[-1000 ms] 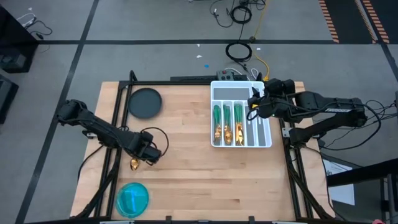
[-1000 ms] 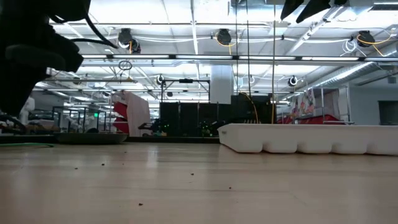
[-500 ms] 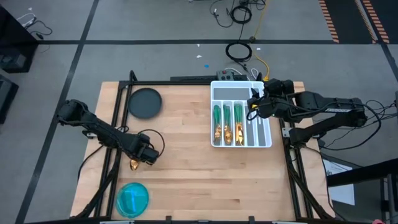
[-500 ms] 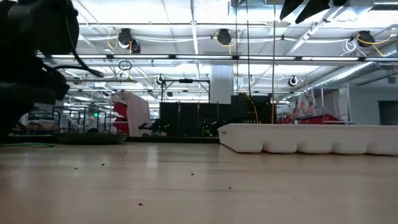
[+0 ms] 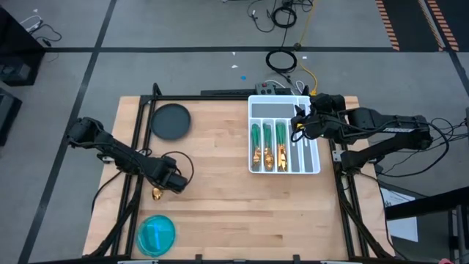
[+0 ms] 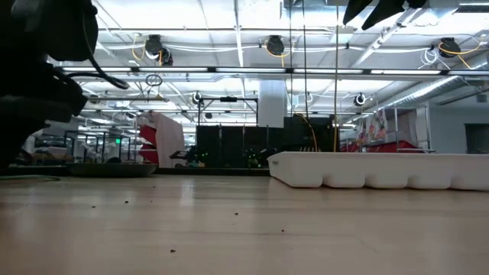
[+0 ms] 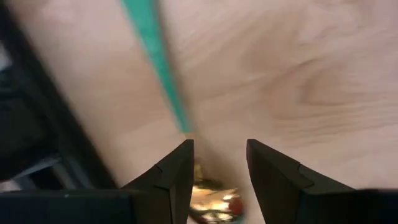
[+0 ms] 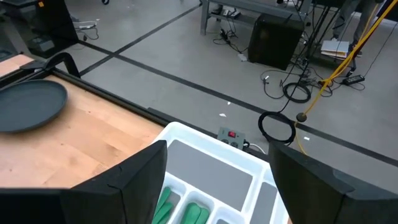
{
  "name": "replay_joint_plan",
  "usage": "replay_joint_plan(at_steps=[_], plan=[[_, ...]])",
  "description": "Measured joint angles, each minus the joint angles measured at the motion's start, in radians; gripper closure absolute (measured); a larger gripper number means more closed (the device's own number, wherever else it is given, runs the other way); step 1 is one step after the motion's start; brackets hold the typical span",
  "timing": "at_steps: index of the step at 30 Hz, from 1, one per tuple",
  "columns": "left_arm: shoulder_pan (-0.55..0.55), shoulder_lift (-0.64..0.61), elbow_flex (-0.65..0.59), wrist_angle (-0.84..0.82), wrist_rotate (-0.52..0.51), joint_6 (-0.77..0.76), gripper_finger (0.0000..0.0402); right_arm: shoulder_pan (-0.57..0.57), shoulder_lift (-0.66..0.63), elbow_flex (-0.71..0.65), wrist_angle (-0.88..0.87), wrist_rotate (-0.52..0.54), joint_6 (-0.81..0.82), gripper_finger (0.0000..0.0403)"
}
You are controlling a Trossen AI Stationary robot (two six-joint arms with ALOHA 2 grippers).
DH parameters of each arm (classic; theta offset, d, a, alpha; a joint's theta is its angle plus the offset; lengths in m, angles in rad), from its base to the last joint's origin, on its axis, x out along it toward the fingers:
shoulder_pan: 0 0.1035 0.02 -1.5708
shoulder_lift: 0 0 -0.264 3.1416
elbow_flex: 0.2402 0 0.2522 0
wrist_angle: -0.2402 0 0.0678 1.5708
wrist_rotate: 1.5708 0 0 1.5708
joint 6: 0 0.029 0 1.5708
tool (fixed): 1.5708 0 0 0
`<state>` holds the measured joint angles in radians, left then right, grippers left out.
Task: Sort silverware
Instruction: Put the green spoon into the white silverware organizer
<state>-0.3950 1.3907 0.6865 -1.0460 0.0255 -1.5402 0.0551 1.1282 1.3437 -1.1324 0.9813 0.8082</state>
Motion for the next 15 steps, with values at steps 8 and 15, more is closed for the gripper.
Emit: replay_joint_plan(at_steps=[8, 15], plan=[[0.0, 0.0, -0.004, -0.05, 0.0, 0.0, 0.0246, 0.0, 0.005, 0.0, 0.0, 0.0, 0.017, 0.0128], [0.0, 0.0, -0.08, 0.04, 0.032, -0.008, 0.0246, 0.0, 0.021, 0.0, 0.0, -0.02, 0.018, 0.0128]])
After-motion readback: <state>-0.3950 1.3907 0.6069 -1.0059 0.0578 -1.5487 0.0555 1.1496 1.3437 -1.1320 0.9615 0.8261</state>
